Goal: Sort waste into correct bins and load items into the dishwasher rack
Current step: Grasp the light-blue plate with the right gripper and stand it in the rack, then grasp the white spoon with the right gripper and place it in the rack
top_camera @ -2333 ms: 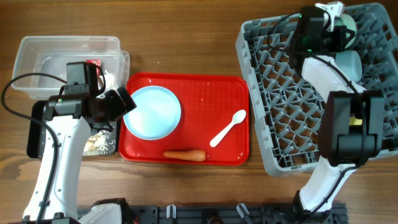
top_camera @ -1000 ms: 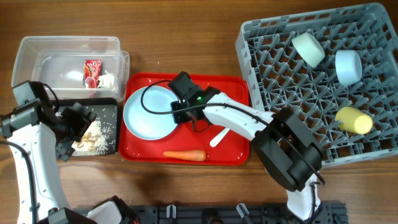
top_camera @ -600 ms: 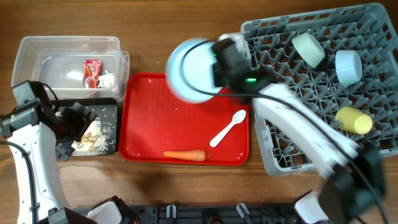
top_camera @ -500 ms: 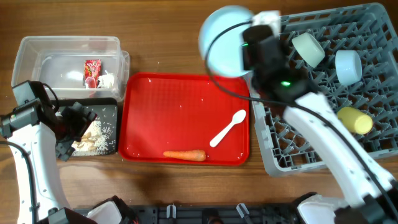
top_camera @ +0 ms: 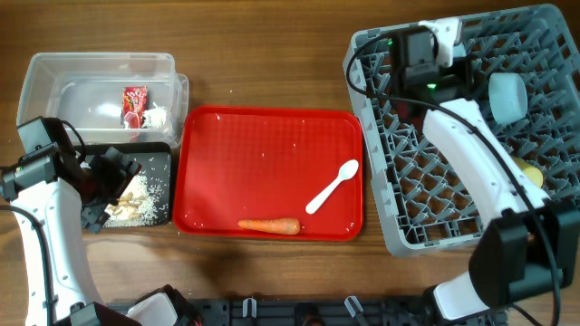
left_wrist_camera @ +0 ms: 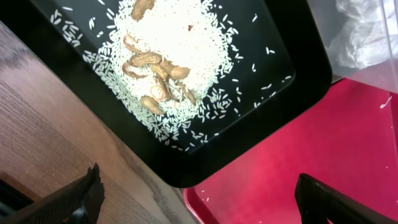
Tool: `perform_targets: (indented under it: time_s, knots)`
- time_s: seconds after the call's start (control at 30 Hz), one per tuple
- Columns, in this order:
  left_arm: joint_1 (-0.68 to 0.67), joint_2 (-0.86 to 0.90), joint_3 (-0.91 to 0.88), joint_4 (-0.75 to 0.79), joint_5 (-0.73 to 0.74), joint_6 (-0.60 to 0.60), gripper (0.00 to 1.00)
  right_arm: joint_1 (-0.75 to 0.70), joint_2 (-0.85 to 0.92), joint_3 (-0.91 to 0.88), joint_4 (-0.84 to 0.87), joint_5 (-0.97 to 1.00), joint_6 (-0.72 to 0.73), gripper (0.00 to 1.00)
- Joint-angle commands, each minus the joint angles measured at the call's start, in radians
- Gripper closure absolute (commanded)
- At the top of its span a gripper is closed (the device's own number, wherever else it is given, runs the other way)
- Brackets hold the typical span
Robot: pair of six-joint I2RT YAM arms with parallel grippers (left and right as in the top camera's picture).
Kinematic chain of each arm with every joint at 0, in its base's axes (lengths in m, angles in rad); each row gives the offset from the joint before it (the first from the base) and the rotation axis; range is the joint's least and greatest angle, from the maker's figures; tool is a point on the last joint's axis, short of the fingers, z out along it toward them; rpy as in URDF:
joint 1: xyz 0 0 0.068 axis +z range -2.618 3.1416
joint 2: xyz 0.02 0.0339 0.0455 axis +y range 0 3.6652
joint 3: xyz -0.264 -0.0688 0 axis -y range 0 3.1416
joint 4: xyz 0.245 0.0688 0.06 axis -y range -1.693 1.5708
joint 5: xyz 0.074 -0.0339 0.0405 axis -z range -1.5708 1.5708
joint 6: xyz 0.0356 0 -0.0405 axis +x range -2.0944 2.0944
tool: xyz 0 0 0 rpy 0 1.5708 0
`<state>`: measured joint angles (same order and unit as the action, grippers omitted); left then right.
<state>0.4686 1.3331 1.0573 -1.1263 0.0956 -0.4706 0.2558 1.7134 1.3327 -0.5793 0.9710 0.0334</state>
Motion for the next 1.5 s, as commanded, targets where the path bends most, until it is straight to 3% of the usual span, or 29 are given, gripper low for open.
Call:
perform_targets:
  time_s: [0.0,0.03,0.07,0.1,0.13,0.2,0.3,0.33,0.4,0.5,0.6,0.77,0.83,1.03,1.2,1.33,1.47]
  knots:
    - [0.005,-0.005,-0.001,0.0,0.008,-0.013,0.0,0.037,0.018,0.0,-0.006,-0.034,0.098,0.96]
    - [0.005,-0.005,-0.001,0.0,0.008,-0.013,0.0,0.047,0.018,0.0,-0.007,-0.034,0.098,0.96]
    - [0.005,-0.005,-0.001,0.0,0.008,-0.013,0.0,0.063,0.016,0.0,-0.014,-0.034,0.098,0.85]
    - [0.005,-0.005,-0.001,0.0,0.008,-0.013,0.0,0.081,0.01,0.0,-0.025,-0.034,0.098,0.64]
    - [0.005,-0.005,-0.001,0.0,0.008,-0.013,0.0,0.114,-0.005,0.0,-0.036,-0.034,0.098,0.28]
    - [0.005,-0.005,-0.001,0.0,0.008,-0.013,0.0,0.156,-0.042,0.001,-0.048,-0.047,0.098,0.11]
    - [0.005,-0.005,-0.001,-0.001,0.009,-0.013,0.0,0.194,-0.145,0.002,-0.099,-0.378,0.097,0.07]
    - [0.005,-0.005,-0.001,-0.001,0.01,-0.013,0.0,0.198,-0.187,0.002,-0.137,-0.613,0.101,0.12]
    - [0.005,-0.005,-0.001,-0.001,0.017,-0.013,0.0,0.199,-0.216,0.001,-0.231,-0.912,0.268,0.2]
    - [0.005,-0.005,-0.001,0.0,0.02,-0.013,0.0,0.253,-0.179,-0.017,-0.394,-0.988,0.561,0.17]
    - [0.005,-0.005,-0.001,-0.001,0.02,-0.013,0.0,0.347,-0.133,-0.103,-0.37,-0.968,0.819,0.0]
    - [0.005,-0.005,-0.001,-0.001,0.019,-0.013,0.0,0.383,-0.09,-0.31,-0.202,-0.947,1.107,0.0]
    - [0.005,-0.005,-0.001,-0.001,0.019,-0.013,0.0,0.383,-0.073,-0.344,-0.153,-0.926,1.122,0.02]
    - [0.005,-0.005,-0.001,-0.001,0.019,-0.013,0.0,0.383,0.058,-0.374,-0.003,-0.924,1.17,0.2]
    - [0.005,-0.005,-0.001,-0.001,0.019,-0.012,0.0,0.383,0.068,-0.374,0.014,-0.924,1.201,0.59]
    - [0.005,-0.005,-0.001,-0.001,0.019,-0.012,0.0,0.383,0.068,-0.374,0.007,-0.927,1.201,0.78]
    - [0.005,-0.005,-0.001,-0.001,0.019,-0.012,0.0,0.383,0.068,-0.374,-0.001,-0.946,1.197,0.86]
